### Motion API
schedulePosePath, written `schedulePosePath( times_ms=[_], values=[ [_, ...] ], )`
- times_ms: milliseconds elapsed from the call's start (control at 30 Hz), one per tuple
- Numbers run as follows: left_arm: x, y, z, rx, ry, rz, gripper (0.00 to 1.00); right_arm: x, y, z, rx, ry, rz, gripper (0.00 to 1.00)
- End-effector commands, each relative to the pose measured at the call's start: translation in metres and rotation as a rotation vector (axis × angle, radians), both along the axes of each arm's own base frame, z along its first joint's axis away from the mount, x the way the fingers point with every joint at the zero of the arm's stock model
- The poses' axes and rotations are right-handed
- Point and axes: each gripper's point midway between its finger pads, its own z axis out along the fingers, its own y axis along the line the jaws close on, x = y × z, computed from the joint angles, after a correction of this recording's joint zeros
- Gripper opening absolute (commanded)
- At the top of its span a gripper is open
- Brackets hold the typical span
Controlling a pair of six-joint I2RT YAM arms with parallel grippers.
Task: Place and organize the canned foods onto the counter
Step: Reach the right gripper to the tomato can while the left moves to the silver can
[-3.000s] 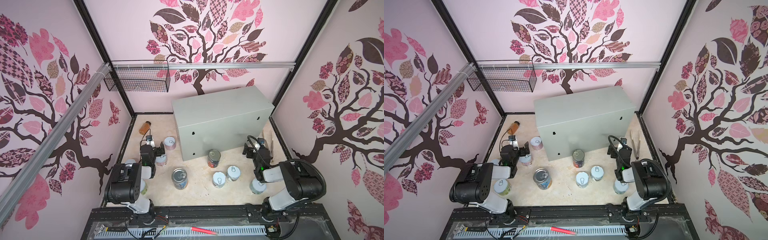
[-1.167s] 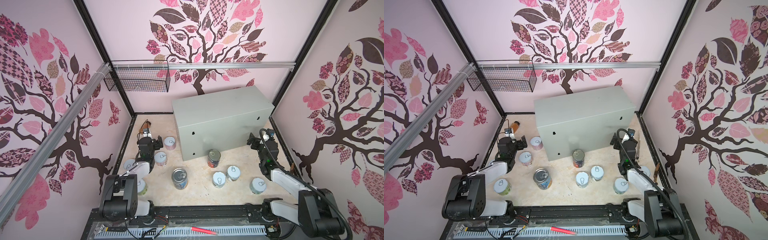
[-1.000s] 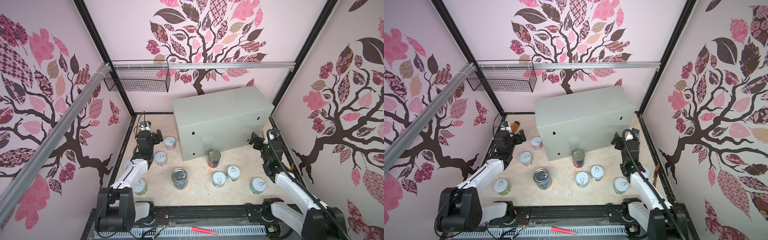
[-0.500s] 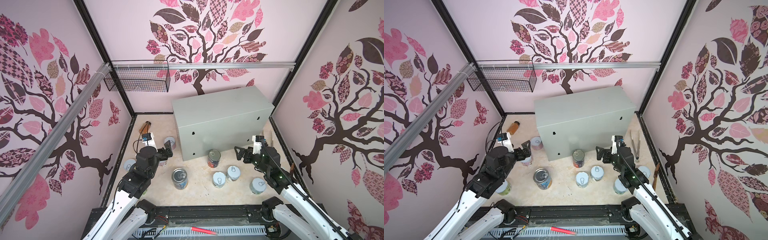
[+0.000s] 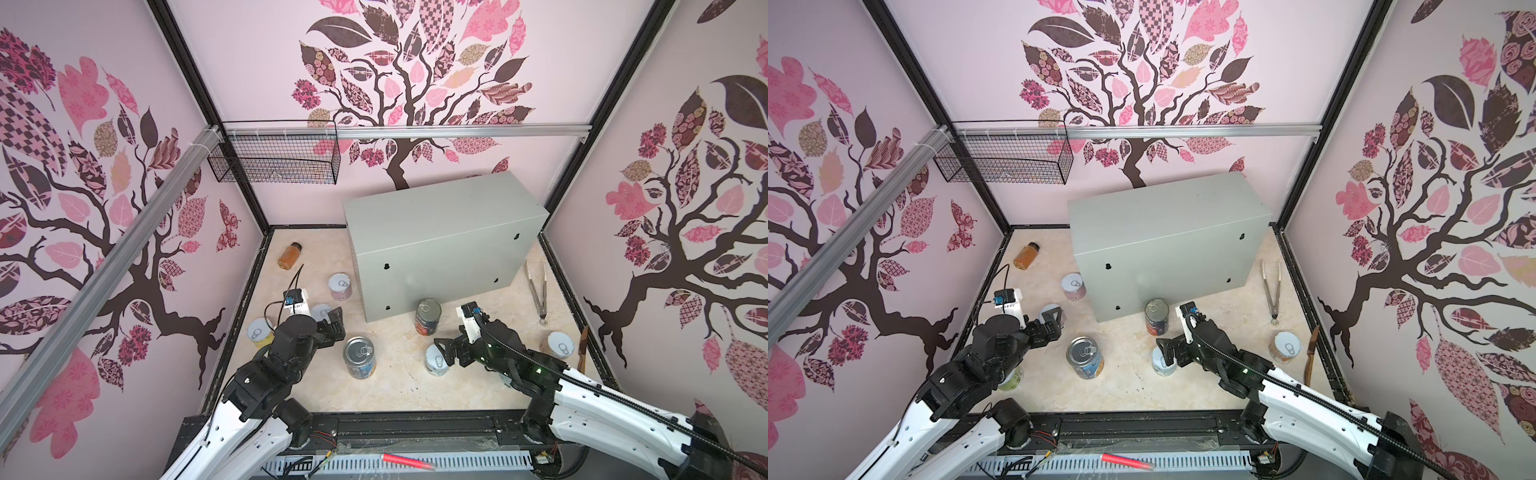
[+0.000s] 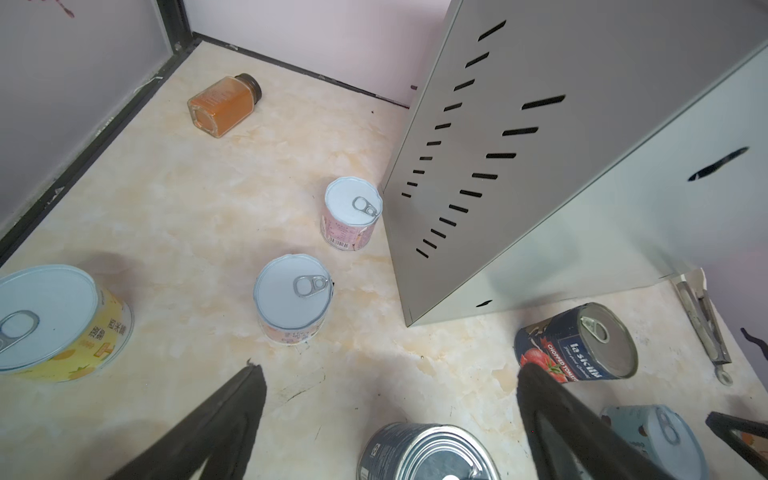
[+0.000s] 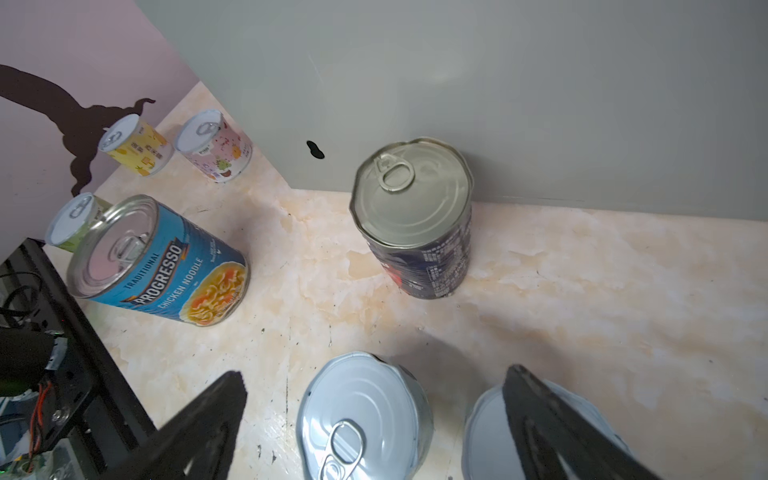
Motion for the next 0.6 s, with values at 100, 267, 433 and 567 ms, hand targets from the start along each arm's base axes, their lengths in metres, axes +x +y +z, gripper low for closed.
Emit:
schedulePosePath(
  times_ms=[100,267,433,567],
  values=[
    [-0.004,-0.012,-0.034,-0.098,0.086,-0.003,0.98,0.007,0.016,-0.015,-0.017,0.003,-0.011,1.0],
    [0.0,-0.014,-0.061,-0.144,0.133,0.053,0.98,0.015,0.019,-0.029,-0.018,-0.012,-0.04,1.0],
    [0.005,-0.023,-0.068,-0.192,0.09,0.023,0.98,0.024,0.022,-0.028,-0.017,-0.101,-0.038,1.0],
    [0.003,-0.016,-0.065,-0.202,0.003,0.019,0.98,0.034,0.024,-0.022,-0.001,-0.162,-0.066,1.0]
  ],
)
